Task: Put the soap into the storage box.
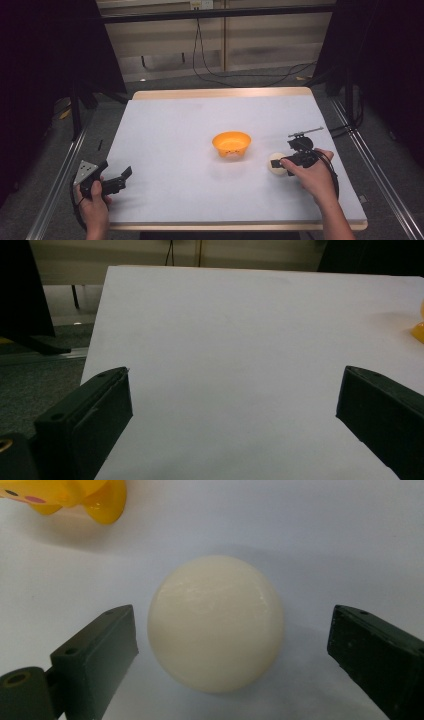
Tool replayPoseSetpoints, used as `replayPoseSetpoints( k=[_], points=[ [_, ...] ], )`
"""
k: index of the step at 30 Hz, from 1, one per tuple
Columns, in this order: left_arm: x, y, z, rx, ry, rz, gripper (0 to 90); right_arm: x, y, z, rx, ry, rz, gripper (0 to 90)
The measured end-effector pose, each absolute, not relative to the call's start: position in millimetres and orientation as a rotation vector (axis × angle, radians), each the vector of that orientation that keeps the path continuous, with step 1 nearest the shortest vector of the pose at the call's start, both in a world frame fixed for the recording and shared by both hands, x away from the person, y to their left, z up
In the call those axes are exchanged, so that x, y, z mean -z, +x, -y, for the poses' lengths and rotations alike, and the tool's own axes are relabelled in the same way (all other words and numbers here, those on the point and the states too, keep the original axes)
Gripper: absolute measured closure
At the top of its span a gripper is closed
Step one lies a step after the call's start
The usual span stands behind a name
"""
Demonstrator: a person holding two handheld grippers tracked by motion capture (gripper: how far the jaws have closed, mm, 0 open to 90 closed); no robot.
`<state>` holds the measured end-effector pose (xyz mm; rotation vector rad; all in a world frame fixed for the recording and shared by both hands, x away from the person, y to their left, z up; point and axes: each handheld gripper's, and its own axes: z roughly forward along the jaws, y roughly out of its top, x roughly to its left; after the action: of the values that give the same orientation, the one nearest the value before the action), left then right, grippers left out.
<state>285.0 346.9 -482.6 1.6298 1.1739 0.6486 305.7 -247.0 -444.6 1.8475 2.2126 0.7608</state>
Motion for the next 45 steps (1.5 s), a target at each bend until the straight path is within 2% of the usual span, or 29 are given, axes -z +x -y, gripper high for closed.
replayPoseSetpoints(
  k=[27, 45],
  points=[
    [482.6, 285.0, -347.5, -0.651, 1.631, -1.172, 1.2, 456.8, 314.6, 226.7, -0.656, 1.908, -2.173, 22.4],
    [482.6, 284.7, -347.0, -0.645, 1.627, -1.172, 1.3, 460.6, 313.8, 226.7, -0.657, 1.901, -2.180, 23.2]
  ],
)
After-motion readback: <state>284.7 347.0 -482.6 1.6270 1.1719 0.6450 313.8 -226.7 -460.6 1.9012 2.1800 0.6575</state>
